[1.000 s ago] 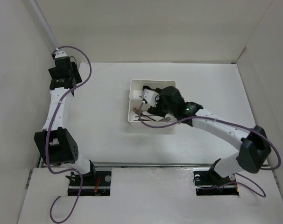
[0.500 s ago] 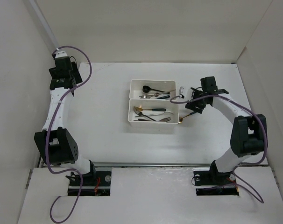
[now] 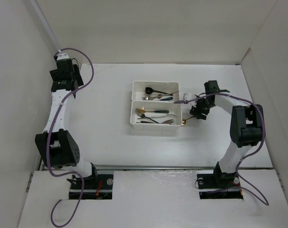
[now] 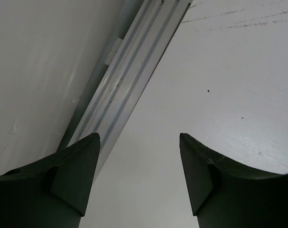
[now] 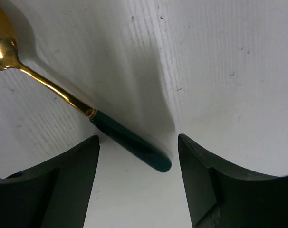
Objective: Sort the eating utensils into containers
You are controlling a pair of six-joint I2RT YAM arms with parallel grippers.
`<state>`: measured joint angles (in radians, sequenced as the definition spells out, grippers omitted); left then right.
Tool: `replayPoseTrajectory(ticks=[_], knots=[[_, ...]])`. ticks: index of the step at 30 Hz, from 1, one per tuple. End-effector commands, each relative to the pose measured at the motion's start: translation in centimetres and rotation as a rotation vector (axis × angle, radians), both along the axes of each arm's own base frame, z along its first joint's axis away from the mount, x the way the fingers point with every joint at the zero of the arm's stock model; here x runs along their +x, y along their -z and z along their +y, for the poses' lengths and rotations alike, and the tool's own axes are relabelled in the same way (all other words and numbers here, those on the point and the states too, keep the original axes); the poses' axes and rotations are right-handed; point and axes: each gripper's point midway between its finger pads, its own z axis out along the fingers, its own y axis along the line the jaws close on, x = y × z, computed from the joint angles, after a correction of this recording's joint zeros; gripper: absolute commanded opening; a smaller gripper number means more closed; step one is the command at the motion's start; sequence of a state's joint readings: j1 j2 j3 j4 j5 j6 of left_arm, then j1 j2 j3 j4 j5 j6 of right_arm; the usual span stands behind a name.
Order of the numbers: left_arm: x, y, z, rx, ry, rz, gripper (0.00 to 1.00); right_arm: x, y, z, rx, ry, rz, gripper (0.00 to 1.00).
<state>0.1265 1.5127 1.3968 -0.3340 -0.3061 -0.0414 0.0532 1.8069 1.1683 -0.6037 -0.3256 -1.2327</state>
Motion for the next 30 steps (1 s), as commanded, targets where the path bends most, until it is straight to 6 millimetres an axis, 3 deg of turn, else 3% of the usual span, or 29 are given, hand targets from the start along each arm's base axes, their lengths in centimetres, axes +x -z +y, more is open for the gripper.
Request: replayPoseTrajectory(ticks=[1, 4, 5, 6, 7, 8, 14, 15, 16, 17, 19, 21, 23, 24, 26, 27, 30], knots=[[-0.1, -0.8, 0.9, 0.034, -0.030, -0.022, 0.65, 0.7, -0.1, 0.7, 0.025, -0.041, -0.004, 0.72], [-0.1, -0.4, 1.1, 0.046, -0.034, -0.008, 0.67, 0.8, 0.1, 0.4, 0.005, -0.044, 0.003, 0.72], [0.0, -0.6, 1.3, 0.051, -0.042, -0.016, 0.67, 0.8, 0.1, 0.4, 0.002, -0.052, -0.001, 0.66], [-0.1, -0.6, 1.3, 0.058, -0.038, -0.012, 0.67, 0.6, 0.2, -0.1, -0.031, -0.066, 0.006, 0.52], [0.1, -0.3, 1.3, 0.057, -0.037, -0.003, 0.67, 0.6, 0.2, -0.4, -0.044, -0.062, 0.006, 0.52], [0.1, -0.2, 1.3, 0.057, -0.037, -0.003, 0.67, 0.5, 0.3, -0.7, -0.063, -0.081, 0.007, 0.36], [0.0, -0.3, 1.5, 0.062, -0.045, -0.002, 0.67, -1.6, 1.0, -3.2, -0.209, -0.117, 0.017, 0.28], [0.0, -0.3, 1.5, 0.062, -0.045, -0.002, 0.68, -1.5, 0.6, -3.2, -0.212, -0.124, -0.005, 0.21], [-0.1, 0.1, 1.4, 0.061, -0.045, 0.007, 0.68, -1.5, 0.6, -3.2, -0.212, -0.124, -0.005, 0.05], [-0.1, 0.1, 1.4, 0.061, -0.045, 0.007, 0.68, -1.4, 0.5, -3.2, -0.214, -0.131, -0.017, 0.00], [0.0, 0.5, 1.5, 0.060, -0.045, 0.016, 0.68, -1.5, 0.5, -3.4, -0.220, -0.119, -0.014, 0.00], [0.0, 0.5, 1.5, 0.060, -0.045, 0.016, 0.68, -0.3, -0.2, -3.7, -0.231, -0.071, -0.065, 0.00], [0.0, 0.5, 1.5, 0.060, -0.045, 0.016, 0.68, 1.4, -1.6, -3.6, -0.181, 0.089, -0.124, 0.00], [0.0, 0.5, 1.5, 0.060, -0.045, 0.016, 0.68, 3.7, -3.7, -4.7, -0.130, 0.187, -0.201, 0.00], [0.0, 0.5, 1.5, 0.060, -0.045, 0.016, 0.68, 5.1, -5.7, -5.3, -0.013, 0.325, -0.221, 0.00], [0.0, 0.5, 1.5, 0.060, -0.045, 0.016, 0.68, 6.6, -8.0, -6.0, 0.054, 0.367, -0.267, 0.00], [0.1, 0.3, 1.5, 0.061, -0.045, 0.007, 0.68, 9.0, -11.3, -5.8, 0.151, 0.443, -0.343, 0.00]])
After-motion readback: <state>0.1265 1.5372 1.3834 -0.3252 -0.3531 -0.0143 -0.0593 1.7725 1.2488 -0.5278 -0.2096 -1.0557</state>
